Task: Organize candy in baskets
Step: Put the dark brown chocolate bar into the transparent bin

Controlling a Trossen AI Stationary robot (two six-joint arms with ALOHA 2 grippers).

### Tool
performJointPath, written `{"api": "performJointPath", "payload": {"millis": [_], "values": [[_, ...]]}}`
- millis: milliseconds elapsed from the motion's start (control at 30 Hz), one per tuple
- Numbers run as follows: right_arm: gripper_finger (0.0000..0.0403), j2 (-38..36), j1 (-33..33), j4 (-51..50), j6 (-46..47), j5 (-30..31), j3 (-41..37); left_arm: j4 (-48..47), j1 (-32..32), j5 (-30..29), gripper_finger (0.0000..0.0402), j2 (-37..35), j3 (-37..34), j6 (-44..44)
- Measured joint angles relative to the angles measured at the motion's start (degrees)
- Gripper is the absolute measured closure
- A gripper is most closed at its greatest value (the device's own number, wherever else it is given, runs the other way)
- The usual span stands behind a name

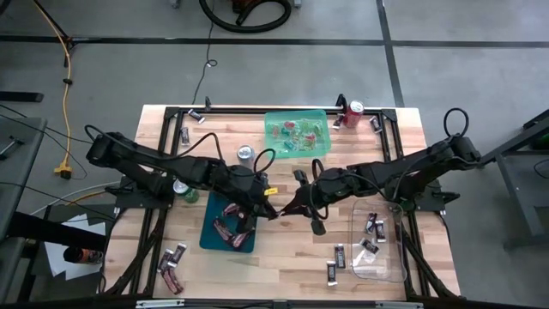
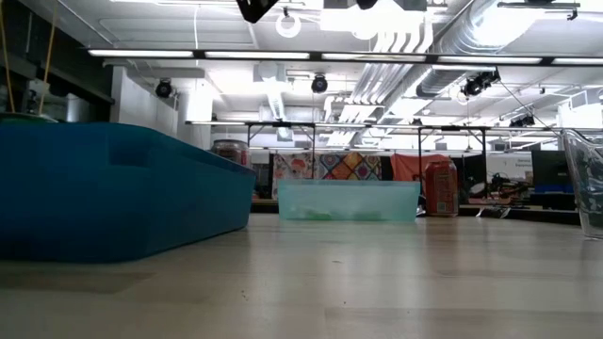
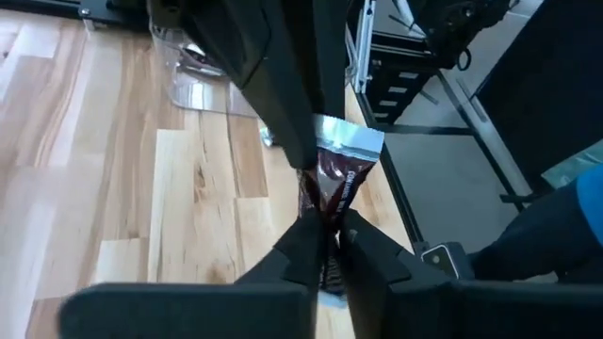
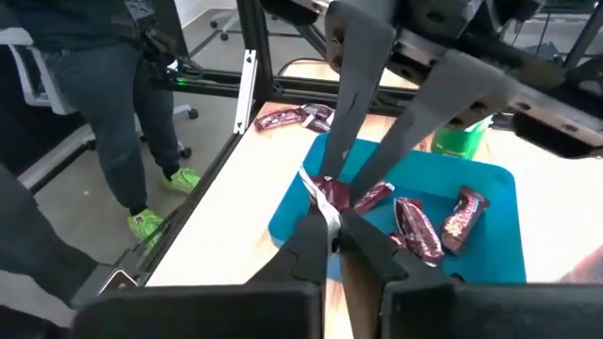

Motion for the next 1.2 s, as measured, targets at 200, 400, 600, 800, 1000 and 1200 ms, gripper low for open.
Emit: {"api": "performJointPath", "payload": {"millis": [200,400,600,800,1000,1200], "values": [[0.0399,-3.9,0.0,-5.0,0.9,0.6,-0.1,-12.0,0.6,-2.8,0.0305,-0.1,4.8,0.0],[0.0402,-11.9,1.0,-22.0,8.4,1.7,-0.1,-27.2,1.5,-9.0,0.0237,-2.3,6.0,-2.3],[0.0403,-16.1,11.4,-42.2,26.4,1.3,-1.0,-14.7,-1.3,-10.9,0.0212,-7.4,-4.9,-10.2],[0.0403,-17.4,30.2,-46.6,50.5,0.7,-5.5,2.2,-4.8,-16.7,0.0211,-12.5,-14.9,-17.2],[0.0403,-17.1,40.0,-47.8,69.4,0.7,-9.0,4.7,-5.9,-24.0,0.0211,-14.9,-15.7,-18.0],[0.0387,-17.1,38.4,-49.0,74.9,0.0,-9.2,5.0,-5.9,-24.9,0.0211,-16.1,-15.7,-15.8]]}}
